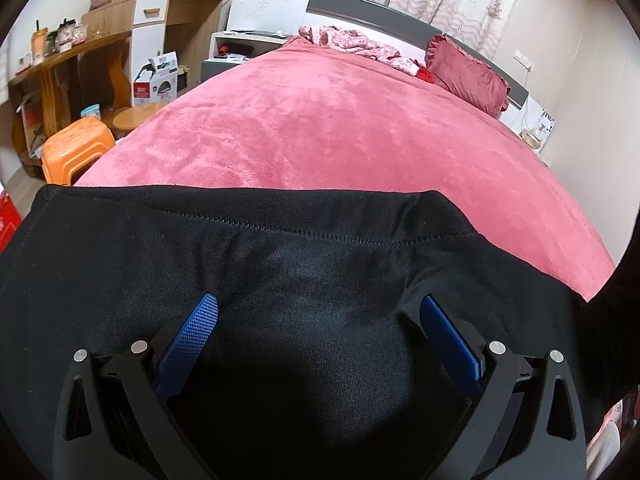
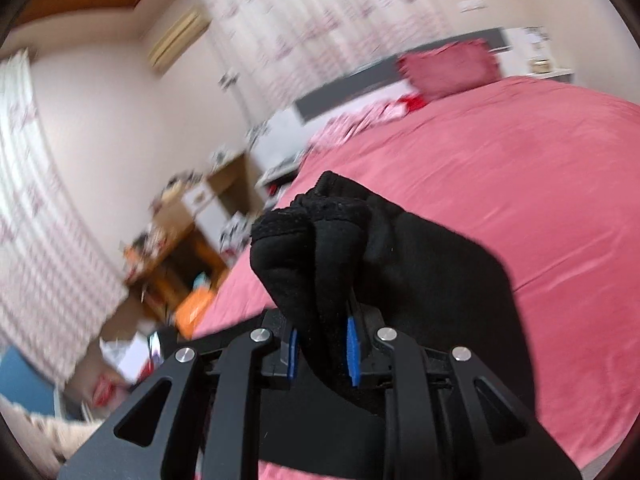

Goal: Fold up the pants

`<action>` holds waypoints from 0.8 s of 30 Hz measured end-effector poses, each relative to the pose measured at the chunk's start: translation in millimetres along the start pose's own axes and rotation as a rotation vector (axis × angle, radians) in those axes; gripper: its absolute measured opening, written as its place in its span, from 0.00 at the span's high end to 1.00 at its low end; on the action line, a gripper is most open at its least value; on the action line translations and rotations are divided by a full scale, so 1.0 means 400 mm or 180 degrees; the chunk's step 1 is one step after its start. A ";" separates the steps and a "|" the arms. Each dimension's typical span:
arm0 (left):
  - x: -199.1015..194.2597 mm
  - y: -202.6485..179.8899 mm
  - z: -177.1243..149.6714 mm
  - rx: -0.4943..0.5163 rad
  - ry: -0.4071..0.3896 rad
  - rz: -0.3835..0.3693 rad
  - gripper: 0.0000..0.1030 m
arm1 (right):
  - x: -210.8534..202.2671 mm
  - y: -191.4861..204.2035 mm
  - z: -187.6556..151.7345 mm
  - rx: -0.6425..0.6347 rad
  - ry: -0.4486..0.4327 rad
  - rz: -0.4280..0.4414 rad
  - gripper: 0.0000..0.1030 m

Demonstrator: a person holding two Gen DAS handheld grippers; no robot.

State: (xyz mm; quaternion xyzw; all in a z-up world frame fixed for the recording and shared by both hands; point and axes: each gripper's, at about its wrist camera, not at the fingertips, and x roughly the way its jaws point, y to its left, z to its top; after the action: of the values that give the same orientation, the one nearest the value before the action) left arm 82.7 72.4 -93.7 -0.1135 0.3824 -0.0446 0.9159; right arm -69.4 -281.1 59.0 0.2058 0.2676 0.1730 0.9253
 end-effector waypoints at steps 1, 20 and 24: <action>0.000 0.000 0.000 -0.0002 -0.0002 -0.0003 0.03 | 0.024 0.015 -0.018 -0.0050 0.0092 0.0038 0.83; -0.049 0.013 0.014 -0.0281 -0.0109 -0.0377 0.03 | 0.151 0.038 -0.155 -0.0205 0.0631 0.0083 0.17; -0.089 -0.047 0.023 -0.0454 -0.0036 -0.1103 0.03 | 0.125 -0.066 -0.083 0.0206 0.0263 -0.0470 0.38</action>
State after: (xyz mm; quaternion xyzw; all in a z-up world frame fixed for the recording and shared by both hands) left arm 64.1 61.8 -58.3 -0.2425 0.3543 -0.1739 0.8863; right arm -42.9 -272.5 -0.3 0.2079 0.3253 0.1039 0.9166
